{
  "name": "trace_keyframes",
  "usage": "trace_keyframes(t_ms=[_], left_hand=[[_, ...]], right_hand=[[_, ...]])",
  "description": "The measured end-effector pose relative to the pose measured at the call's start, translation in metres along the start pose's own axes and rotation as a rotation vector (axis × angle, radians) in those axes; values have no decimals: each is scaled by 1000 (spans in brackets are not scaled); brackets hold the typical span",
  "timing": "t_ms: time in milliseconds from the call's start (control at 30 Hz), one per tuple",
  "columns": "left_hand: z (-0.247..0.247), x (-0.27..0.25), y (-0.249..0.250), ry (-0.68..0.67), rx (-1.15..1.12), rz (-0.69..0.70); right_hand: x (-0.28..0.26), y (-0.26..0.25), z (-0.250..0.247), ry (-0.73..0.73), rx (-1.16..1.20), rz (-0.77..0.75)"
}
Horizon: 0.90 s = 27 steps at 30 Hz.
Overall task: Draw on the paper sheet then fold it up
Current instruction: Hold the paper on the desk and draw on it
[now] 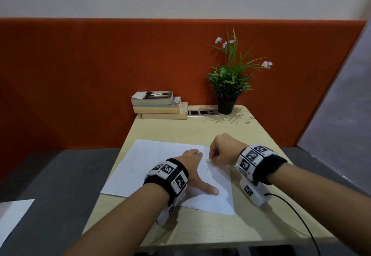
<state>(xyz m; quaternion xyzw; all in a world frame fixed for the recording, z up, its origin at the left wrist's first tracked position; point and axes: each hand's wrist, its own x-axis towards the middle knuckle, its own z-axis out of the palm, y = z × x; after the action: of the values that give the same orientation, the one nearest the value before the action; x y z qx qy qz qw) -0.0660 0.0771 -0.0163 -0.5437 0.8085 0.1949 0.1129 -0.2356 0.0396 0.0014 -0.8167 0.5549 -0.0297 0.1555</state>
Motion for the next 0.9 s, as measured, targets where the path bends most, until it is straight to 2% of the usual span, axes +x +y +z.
trace_keyframes(t_ms=[133,333,400,533,633,833,900], left_hand=[[0,-1,1,-3,5,-3],[1,-1,-1,3,8,9],[0,0,0,4,11,6],[-1,-2,1,1,3,4],[-1,-3,1,10,5,8],[3,0,-2,12,0,13],[2,0,-2,19,-2,16]], right_hand=[[-2,3,1,8,6,27],[-31,7,0,-184,23,-59],[-22,5,-2,-153,7,-39],[5,0,-1,1,22,23],[5,-3,4,28,17,24],[-34,-2,8,-171,114,-54],[-29,-5,7,-154,79,-60]])
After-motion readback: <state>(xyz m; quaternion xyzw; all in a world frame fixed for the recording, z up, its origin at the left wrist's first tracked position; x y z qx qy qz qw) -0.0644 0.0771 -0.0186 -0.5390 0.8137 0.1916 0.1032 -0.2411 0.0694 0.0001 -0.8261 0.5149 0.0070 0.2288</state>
